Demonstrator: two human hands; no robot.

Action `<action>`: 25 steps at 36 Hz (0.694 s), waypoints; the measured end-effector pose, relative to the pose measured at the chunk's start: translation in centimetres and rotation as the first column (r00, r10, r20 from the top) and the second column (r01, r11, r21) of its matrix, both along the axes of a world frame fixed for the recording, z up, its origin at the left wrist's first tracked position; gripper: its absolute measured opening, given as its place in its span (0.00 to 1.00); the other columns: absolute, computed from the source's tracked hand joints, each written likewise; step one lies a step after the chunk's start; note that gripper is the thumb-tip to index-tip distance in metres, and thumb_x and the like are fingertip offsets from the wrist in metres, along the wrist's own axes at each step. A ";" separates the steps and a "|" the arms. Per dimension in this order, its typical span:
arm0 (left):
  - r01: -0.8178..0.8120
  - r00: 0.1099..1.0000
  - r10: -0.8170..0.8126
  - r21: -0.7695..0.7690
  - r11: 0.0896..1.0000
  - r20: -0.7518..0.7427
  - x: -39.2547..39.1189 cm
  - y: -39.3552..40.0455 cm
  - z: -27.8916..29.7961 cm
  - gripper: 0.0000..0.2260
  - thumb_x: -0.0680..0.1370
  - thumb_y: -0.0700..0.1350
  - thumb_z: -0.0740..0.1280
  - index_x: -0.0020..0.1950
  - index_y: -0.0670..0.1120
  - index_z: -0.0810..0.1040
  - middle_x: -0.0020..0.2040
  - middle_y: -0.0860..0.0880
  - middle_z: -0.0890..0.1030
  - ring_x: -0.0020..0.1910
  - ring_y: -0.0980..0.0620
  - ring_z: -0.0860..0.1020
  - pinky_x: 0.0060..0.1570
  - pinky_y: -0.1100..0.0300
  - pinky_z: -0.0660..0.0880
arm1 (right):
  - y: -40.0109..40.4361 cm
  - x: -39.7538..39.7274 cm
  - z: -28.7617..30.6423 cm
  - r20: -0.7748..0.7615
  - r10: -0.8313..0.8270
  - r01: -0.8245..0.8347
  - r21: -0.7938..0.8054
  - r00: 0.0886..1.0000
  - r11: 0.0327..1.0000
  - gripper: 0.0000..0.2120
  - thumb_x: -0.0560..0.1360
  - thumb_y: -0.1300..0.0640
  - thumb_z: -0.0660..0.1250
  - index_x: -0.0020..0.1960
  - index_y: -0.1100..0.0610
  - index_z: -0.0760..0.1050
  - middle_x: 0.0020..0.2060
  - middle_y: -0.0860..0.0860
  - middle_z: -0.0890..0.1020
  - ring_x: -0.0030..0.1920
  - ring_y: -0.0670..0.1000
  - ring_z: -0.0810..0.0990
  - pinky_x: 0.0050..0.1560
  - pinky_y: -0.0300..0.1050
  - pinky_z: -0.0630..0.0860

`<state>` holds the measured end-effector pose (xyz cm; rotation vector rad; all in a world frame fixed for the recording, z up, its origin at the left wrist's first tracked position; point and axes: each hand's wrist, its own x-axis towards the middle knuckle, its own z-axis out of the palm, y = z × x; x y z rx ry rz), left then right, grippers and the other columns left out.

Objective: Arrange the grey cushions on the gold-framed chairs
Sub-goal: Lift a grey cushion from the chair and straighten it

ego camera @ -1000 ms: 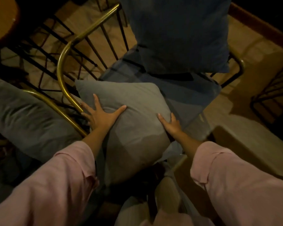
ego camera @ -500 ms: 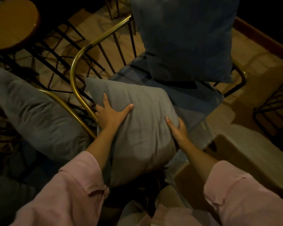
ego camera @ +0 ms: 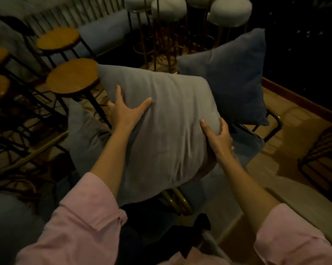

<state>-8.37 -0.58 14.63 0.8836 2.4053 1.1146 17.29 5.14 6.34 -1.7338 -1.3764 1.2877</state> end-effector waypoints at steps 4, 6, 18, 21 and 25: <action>-0.091 0.996 0.092 0.113 0.989 -0.005 -5.6 -5.4 3.7 0.50 0.65 0.67 0.73 0.80 0.56 0.53 0.78 0.43 0.58 0.76 0.41 0.61 0.73 0.46 0.62 | -2.8 -5.3 4.7 -0.009 0.076 -0.075 0.099 0.997 0.992 0.50 0.62 0.22 0.65 0.78 0.40 0.57 0.76 0.54 0.67 0.75 0.61 0.64 0.75 0.64 0.58; -0.142 0.989 0.145 0.178 0.974 0.001 -8.5 -8.7 5.1 0.50 0.65 0.66 0.74 0.80 0.54 0.54 0.78 0.44 0.60 0.76 0.43 0.62 0.73 0.49 0.62 | -4.6 -8.4 6.3 -0.018 0.131 -0.126 0.157 0.991 0.979 0.50 0.62 0.23 0.66 0.78 0.41 0.58 0.75 0.54 0.69 0.74 0.61 0.65 0.74 0.64 0.60; -0.558 0.823 0.560 0.308 0.771 0.091 -20.8 -31.9 3.6 0.47 0.68 0.64 0.73 0.80 0.52 0.54 0.79 0.45 0.59 0.77 0.44 0.61 0.74 0.50 0.61 | -17.9 -26.9 6.5 -0.012 0.523 -0.472 0.414 0.852 0.778 0.49 0.61 0.22 0.68 0.76 0.43 0.62 0.72 0.50 0.72 0.72 0.56 0.70 0.71 0.66 0.65; -0.650 0.757 0.635 0.273 0.709 0.152 -21.9 -36.0 1.0 0.47 0.67 0.64 0.74 0.79 0.55 0.54 0.79 0.43 0.57 0.76 0.42 0.62 0.73 0.48 0.63 | -20.1 -29.8 4.9 0.023 0.591 -0.547 0.409 0.806 0.730 0.49 0.63 0.23 0.68 0.76 0.45 0.62 0.73 0.52 0.71 0.73 0.57 0.69 0.71 0.66 0.65; -0.718 0.696 0.683 0.226 0.658 0.223 -21.9 -39.5 -3.5 0.49 0.66 0.62 0.76 0.79 0.56 0.52 0.78 0.43 0.58 0.75 0.42 0.64 0.73 0.46 0.64 | -21.8 -32.0 2.2 0.150 0.649 -0.658 0.317 0.746 0.683 0.45 0.67 0.27 0.69 0.77 0.45 0.60 0.72 0.53 0.71 0.73 0.59 0.67 0.75 0.63 0.58</action>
